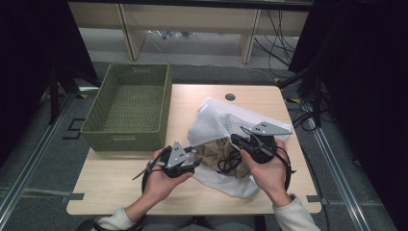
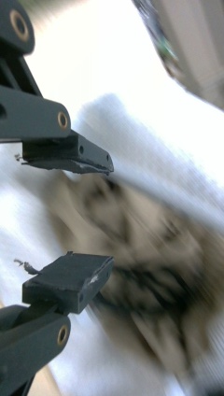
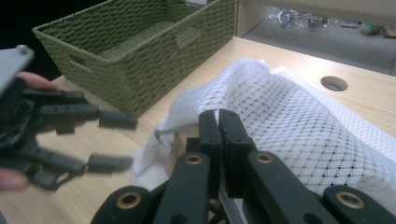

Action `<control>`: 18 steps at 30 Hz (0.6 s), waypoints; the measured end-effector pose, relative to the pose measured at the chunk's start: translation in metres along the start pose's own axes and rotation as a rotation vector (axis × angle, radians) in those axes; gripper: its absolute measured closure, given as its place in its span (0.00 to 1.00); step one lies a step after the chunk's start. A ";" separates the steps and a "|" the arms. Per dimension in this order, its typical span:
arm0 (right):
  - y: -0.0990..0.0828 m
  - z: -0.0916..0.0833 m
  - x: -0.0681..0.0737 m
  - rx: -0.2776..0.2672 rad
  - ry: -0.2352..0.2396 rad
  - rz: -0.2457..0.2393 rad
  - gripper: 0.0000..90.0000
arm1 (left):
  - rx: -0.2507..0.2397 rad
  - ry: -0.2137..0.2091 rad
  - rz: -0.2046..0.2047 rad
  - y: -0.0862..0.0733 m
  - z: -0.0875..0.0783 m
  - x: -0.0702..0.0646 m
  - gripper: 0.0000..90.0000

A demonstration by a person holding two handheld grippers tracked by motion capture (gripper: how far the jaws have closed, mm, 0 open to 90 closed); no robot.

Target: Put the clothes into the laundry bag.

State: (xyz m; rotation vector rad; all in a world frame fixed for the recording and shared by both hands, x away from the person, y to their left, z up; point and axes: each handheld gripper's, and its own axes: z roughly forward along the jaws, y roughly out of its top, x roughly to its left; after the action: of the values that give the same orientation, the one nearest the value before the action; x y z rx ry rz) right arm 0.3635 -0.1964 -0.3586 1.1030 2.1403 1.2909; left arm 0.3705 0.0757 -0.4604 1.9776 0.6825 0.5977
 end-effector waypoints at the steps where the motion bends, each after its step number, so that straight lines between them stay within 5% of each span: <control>1: -0.001 0.001 0.001 -0.008 0.005 0.017 1.00 | 0.022 0.020 -0.004 -0.004 0.000 0.005 0.50; 3: -0.002 0.002 0.000 -0.006 0.002 0.023 1.00 | 0.074 0.046 0.019 -0.011 0.001 0.014 0.50; 4: -0.002 0.001 0.000 0.002 -0.006 0.018 1.00 | 0.090 0.041 -0.013 -0.015 0.003 0.014 0.49; 7: -0.001 0.000 0.000 0.002 -0.012 0.001 1.00 | 0.161 0.024 -0.010 -0.024 0.010 0.021 0.49; 15: -0.001 0.000 0.000 0.004 -0.013 0.002 1.00 | 0.228 -0.004 -0.099 -0.040 0.037 0.024 0.50; 18: -0.001 0.000 -0.001 0.003 -0.016 -0.005 1.00 | 0.236 -0.009 -0.059 -0.038 0.042 0.026 0.64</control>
State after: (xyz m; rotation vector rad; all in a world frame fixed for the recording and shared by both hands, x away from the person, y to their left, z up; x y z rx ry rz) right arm 0.3635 -0.1972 -0.3598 1.1047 2.1328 1.2727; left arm 0.4081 0.0831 -0.5095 2.1678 0.8346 0.4901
